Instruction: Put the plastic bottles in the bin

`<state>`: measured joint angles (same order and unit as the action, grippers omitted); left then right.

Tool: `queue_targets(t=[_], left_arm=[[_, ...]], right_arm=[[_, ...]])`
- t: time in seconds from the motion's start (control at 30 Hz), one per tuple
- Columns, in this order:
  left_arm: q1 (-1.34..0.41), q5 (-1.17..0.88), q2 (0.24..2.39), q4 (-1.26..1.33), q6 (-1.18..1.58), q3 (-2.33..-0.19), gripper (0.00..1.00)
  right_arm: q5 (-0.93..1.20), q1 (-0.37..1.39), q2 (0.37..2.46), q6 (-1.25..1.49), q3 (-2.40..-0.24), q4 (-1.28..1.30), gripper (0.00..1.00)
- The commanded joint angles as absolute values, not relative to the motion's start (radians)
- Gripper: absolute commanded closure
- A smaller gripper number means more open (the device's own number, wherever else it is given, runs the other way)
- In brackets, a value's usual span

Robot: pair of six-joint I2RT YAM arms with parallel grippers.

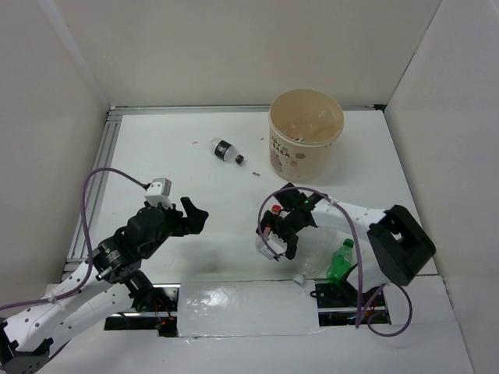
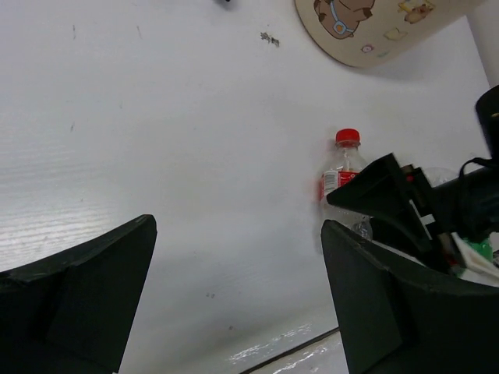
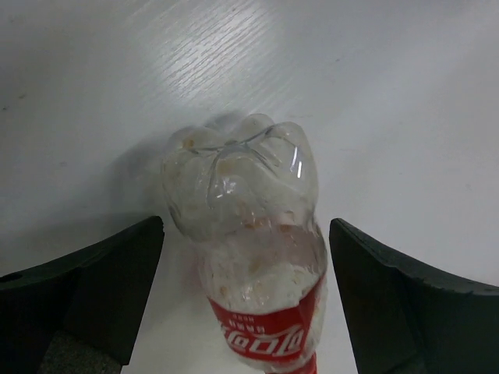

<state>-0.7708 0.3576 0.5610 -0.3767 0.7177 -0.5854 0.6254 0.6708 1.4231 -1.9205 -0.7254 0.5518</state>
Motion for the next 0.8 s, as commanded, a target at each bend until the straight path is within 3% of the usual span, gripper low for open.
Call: queue_targets(t=[0.0, 0.03, 0.17, 0.27, 0.37, 0.5, 0.6, 0.77], left_arm=[[-0.778, 0.419, 0.543, -0.436, 0.796, -0.623, 0.01], [-0.778, 0.431, 0.534, -0.445, 0.807, -0.623, 0.01], [-0.778, 0.463, 0.546, -0.445, 0.896, -0.632, 0.01], [-0.778, 0.489, 0.6, -0.388, 1.029, -0.632, 0.01], [-0.769, 0.5, 0.69, -0.359, 1.129, -0.65, 0.01], [-0.689, 0.505, 0.817, -0.359, 1.285, -0.716, 0.01], [-0.606, 0.412, 0.883, -0.289, 1.285, -0.759, 0.01], [-0.479, 0.279, 1.064, -0.221, 1.355, -0.86, 0.01]], right_arm=[[0.537, 0.704, 1.5, -1.921, -0.791, 0.525, 0.08], [0.528, 0.704, 1.531, -1.911, -0.802, 0.54, 0.22], [0.528, 0.704, 1.54, -1.881, -0.838, 0.627, 0.53], [0.618, 0.713, 1.479, -1.748, -0.926, 0.698, 0.65], [0.743, 0.756, 1.415, -1.487, -1.101, 0.652, 0.67], [0.798, 0.767, 1.402, -0.893, -1.349, 0.485, 0.67], [0.714, 0.741, 1.39, -0.644, -1.468, 0.342, 0.66], [0.491, 0.585, 1.403, -0.502, -1.578, 0.249, 0.61]])
